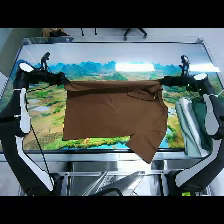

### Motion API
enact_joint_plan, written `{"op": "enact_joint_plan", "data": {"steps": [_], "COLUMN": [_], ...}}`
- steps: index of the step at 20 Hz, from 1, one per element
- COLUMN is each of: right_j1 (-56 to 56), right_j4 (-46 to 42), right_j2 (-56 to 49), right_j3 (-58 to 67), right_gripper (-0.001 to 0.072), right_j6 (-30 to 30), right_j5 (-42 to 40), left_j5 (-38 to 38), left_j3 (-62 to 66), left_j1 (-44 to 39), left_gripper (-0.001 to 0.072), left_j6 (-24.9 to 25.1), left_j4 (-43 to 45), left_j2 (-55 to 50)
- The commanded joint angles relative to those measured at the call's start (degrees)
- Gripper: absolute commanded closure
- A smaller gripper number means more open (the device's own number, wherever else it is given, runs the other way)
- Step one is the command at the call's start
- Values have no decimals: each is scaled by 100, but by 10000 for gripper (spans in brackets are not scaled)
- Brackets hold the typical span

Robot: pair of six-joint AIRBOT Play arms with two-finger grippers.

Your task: Fold the shirts.

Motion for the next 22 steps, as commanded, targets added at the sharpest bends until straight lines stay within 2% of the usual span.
{"op": "enact_joint_plan", "data": {"steps": [1,5,11,12,13,14,16,19,21,22], "right_j1": [50,111,247,289,315,319,238,-153,-546,-750], "right_j4": [-616,-612,-568,-566,-566,-573,-638,-1276,-1558,-1558], "right_j2": [22,-15,-90,-87,-76,-33,254,1165,1751,2031], "right_j3": [-251,-466,-466,-463,-463,-463,-457,-459,-557,-776], "right_gripper": [696,695,690,613,436,407,407,407,407,409], "right_j6": [321,306,306,308,345,391,402,999,1392,1515], "right_j5": [76,-175,-162,-162,-157,-149,28,514,1130,1419], "left_j5": [13,411,433,415,396,293,-339,-1703,-2297,-2420], "left_j3": [-87,-437,-503,-503,-501,-468,-160,522,2,-595], "left_j1": [-164,-225,-297,-321,-352,-350,-273,94,358,472], "left_gripper": [693,692,688,669,350,89,81,81,174,190], "left_j6": [-186,-181,-179,-179,-190,-302,-562,-1246,-1397,-1384], "left_j4": [831,1069,1027,1023,1023,1027,1043,1062,1062,1069], "left_j2": [-15,-15,-20,-17,-15,-11,-11,46,459,767]}}
